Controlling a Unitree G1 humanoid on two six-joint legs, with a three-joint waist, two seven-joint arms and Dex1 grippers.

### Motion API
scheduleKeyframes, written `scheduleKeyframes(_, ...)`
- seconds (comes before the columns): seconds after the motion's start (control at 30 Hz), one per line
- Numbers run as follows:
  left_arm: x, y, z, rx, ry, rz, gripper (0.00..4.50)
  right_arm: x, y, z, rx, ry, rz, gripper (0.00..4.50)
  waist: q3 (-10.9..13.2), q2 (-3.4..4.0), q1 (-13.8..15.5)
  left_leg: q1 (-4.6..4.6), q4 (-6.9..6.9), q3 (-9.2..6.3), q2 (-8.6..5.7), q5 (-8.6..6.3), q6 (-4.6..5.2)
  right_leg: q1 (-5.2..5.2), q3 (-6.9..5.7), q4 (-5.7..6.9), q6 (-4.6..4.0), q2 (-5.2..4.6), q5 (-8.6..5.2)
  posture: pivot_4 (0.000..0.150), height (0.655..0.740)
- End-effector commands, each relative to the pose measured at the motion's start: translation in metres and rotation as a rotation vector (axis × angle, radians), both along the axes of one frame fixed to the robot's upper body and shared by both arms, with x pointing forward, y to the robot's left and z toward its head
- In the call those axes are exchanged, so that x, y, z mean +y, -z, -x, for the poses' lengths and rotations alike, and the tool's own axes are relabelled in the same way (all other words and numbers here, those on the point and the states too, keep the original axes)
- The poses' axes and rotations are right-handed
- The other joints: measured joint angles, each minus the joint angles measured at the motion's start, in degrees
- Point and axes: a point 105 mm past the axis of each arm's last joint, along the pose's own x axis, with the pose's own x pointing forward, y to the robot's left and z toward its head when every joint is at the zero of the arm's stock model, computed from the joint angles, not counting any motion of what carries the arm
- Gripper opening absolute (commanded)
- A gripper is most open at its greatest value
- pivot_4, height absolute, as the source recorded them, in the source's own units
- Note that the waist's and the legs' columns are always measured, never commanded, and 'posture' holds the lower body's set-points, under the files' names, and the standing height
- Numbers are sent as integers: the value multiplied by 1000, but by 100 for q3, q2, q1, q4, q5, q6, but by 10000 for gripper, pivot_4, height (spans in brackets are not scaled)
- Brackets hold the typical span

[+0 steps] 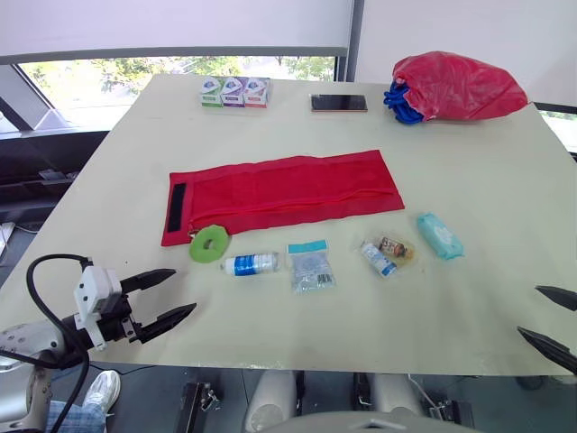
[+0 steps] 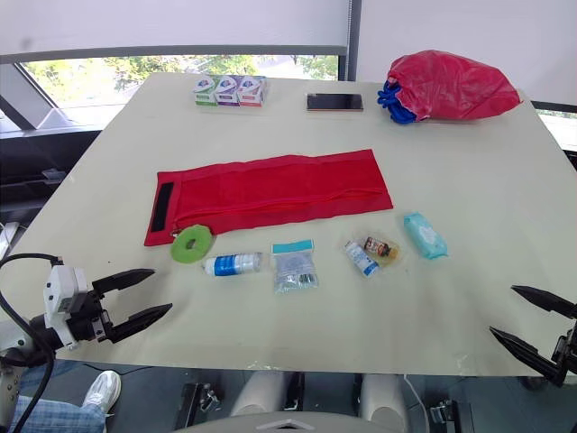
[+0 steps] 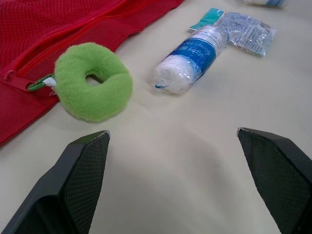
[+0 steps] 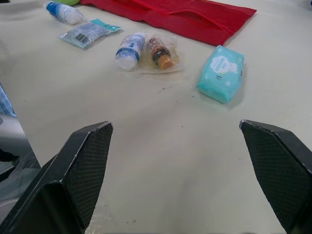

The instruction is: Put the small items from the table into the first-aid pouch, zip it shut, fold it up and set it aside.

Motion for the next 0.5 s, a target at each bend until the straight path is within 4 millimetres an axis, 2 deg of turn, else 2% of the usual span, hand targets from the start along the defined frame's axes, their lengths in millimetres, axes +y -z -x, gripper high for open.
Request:
scheduleKeyframes(0.03,2,-5,1,-28,-2,-2,45000,-9,-11,0,-48,28,10,44468,0,0,0,0,0,0,0,0,0,0,0,0,0,0,0,1500,7400)
scheduleKeyframes(0.5,2,-2,-2,-34,11,5,45000,-10,-7,2,-53,26,13,44468,-3,-2,0,2,5,1,0,0,0,2,0,5,0,3,0,1500,7400)
